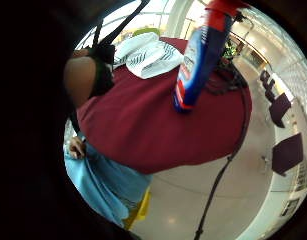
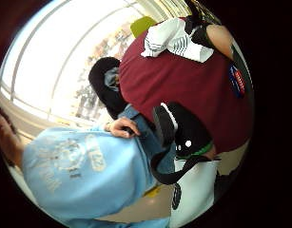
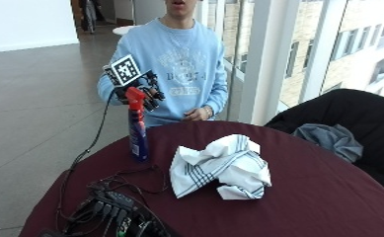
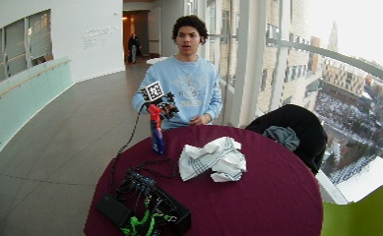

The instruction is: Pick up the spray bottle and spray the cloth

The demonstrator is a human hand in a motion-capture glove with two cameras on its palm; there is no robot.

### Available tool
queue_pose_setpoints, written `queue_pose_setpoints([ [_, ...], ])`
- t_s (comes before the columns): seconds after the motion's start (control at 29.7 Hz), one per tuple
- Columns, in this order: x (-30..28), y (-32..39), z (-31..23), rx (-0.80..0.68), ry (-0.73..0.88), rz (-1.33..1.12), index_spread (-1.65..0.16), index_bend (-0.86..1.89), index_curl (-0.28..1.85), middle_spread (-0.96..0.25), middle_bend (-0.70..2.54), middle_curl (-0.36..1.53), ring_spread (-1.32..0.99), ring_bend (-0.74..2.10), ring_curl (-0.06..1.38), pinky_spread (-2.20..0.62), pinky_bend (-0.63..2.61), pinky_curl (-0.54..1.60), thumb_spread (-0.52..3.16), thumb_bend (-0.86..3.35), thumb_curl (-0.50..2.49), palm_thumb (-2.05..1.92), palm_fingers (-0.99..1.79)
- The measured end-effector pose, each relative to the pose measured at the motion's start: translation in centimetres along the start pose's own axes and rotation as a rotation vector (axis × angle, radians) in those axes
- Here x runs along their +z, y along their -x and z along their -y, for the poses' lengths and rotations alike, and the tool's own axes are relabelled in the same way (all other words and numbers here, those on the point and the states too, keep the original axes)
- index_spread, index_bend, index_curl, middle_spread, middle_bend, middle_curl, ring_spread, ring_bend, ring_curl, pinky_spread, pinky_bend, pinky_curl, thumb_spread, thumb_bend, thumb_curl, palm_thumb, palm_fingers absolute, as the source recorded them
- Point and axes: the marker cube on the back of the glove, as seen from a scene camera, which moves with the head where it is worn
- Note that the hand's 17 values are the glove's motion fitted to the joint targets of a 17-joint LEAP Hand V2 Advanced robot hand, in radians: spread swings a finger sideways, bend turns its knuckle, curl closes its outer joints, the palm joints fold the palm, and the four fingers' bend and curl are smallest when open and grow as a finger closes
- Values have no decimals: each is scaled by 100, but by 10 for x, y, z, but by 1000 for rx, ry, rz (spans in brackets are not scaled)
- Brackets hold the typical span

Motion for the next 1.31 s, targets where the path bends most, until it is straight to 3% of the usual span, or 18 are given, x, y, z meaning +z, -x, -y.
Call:
queue_pose_setpoints([
  [0.2, -11, -24, -8, 103, -58, 241, -34, 11, 27, -8, 19, 34, -6, 39, 33, 7, 29, 32, 117, 14, 26, 62, 84],
  [0.4, -19, -57, 9, 208, -216, 470, -34, 11, 26, -8, 20, 36, -5, 38, 34, 8, 30, 34, 115, 10, 27, 64, 81],
  [0.61, -21, -89, 13, 343, -286, 568, -34, 10, 25, -7, 19, 37, -5, 38, 35, 8, 32, 35, 112, 7, 28, 66, 77],
  [0.77, -11, -112, 22, 451, -252, 615, -34, 8, 23, -7, 20, 38, -4, 39, 35, 8, 34, 36, 109, 2, 28, 64, 75],
  [1.31, 30, -126, 68, 419, -204, 806, -35, 9, 19, -7, 22, 40, -2, 39, 36, 9, 40, 38, 100, -3, 28, 61, 67],
])
